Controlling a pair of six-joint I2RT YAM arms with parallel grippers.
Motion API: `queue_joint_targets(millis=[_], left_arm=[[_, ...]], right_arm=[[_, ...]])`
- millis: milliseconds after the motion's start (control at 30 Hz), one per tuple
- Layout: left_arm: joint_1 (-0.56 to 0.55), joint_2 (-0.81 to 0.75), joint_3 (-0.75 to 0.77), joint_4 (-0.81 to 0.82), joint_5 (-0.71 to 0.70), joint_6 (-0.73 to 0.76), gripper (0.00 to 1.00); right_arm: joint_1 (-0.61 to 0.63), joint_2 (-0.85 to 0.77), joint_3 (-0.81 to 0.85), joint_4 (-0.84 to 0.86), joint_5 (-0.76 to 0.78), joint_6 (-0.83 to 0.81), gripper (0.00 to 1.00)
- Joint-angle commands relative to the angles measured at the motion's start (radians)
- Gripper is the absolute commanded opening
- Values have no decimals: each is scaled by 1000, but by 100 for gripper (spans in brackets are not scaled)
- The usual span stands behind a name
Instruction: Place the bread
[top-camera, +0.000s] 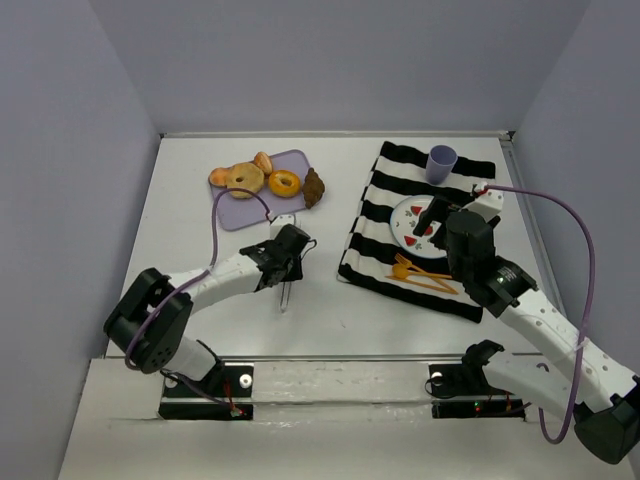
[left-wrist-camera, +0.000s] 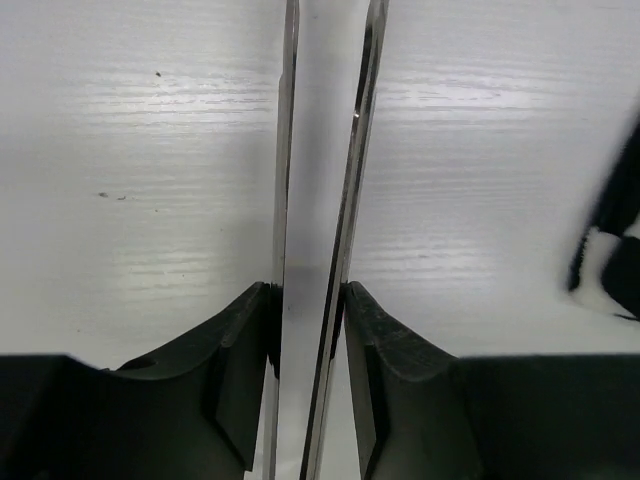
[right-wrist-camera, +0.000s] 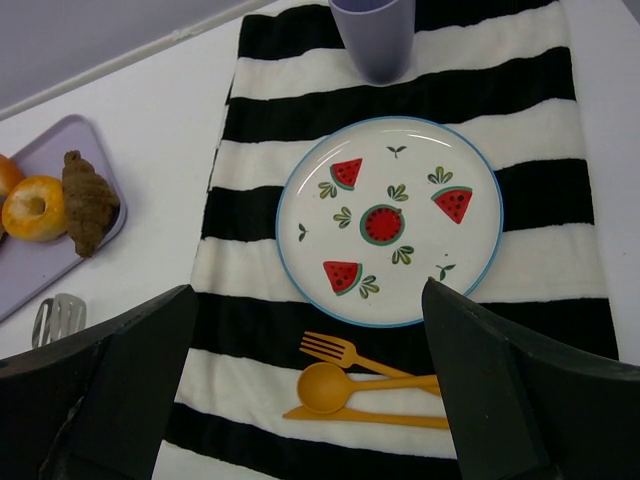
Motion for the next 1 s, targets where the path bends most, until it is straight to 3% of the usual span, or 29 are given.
queue_joint_targets(millis=[0, 200, 400, 667, 967], left_arm=[[-25, -172, 17, -42, -31, -9, 43], [-26, -345, 55, -55, -49, 6, 43], [-26, -358, 132, -50, -62, 43, 43], [-25, -155, 313, -58, -138, 137, 59], [-3, 84, 523, -90, -172, 235, 60]], right_arm=[[7, -18, -7, 46, 40, -6, 100], [7, -36, -11, 49, 40, -3, 100], [7, -62, -20, 51, 42, -3, 100], [7, -73, -28, 54, 42, -6, 100], [7, -85, -33, 55, 48, -6, 100]])
